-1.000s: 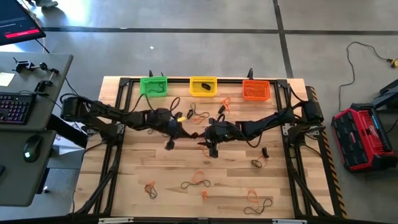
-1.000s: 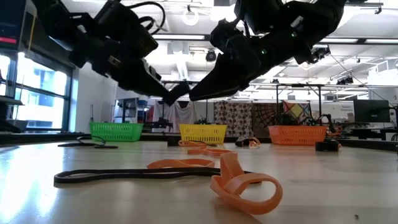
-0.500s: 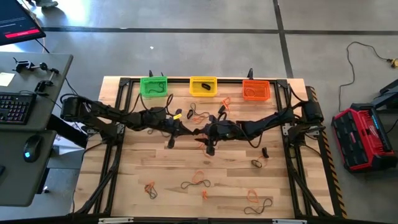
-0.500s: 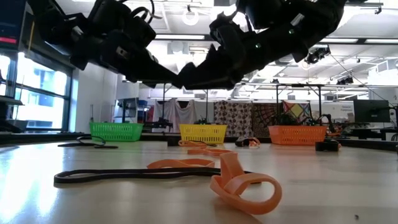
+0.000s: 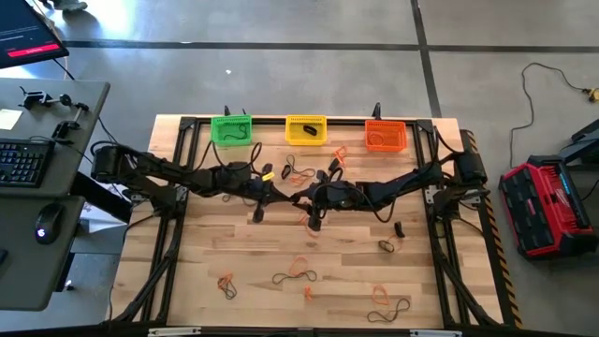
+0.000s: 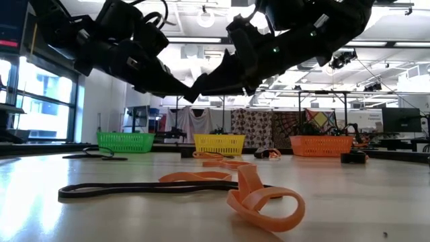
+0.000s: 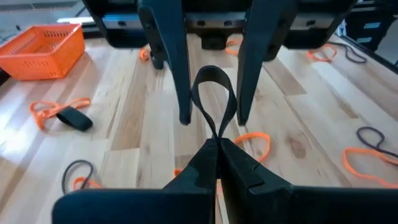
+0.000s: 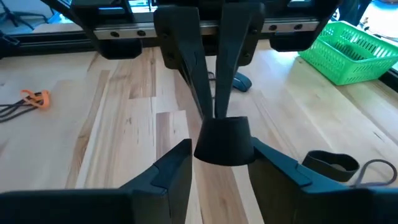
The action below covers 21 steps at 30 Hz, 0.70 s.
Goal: Sort rubber bands into baskets
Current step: Put the black rubber band into the yellow bin
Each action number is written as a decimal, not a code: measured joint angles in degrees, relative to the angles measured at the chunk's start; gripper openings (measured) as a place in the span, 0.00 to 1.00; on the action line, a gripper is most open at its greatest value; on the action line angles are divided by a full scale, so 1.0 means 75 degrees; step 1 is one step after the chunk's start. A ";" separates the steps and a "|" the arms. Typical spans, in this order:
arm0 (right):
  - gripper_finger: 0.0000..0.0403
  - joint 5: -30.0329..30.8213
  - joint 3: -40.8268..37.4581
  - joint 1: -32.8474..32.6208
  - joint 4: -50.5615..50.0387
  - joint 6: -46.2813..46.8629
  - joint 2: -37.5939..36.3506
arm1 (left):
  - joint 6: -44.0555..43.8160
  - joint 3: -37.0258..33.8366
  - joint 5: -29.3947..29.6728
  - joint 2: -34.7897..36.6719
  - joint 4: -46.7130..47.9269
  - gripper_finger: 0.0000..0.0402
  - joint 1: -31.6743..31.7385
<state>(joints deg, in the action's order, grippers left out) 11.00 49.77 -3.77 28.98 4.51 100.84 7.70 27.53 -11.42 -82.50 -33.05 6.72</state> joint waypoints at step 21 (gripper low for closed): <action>0.07 -0.0530 -0.0002 0.0123 -0.0255 -0.0248 0.0000 | -0.0221 0.0003 0.0003 0.0000 0.0672 0.00 0.0012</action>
<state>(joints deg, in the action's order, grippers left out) 7.03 49.76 -2.85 27.07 2.66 100.84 6.04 27.55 -11.40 -82.50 -28.01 6.81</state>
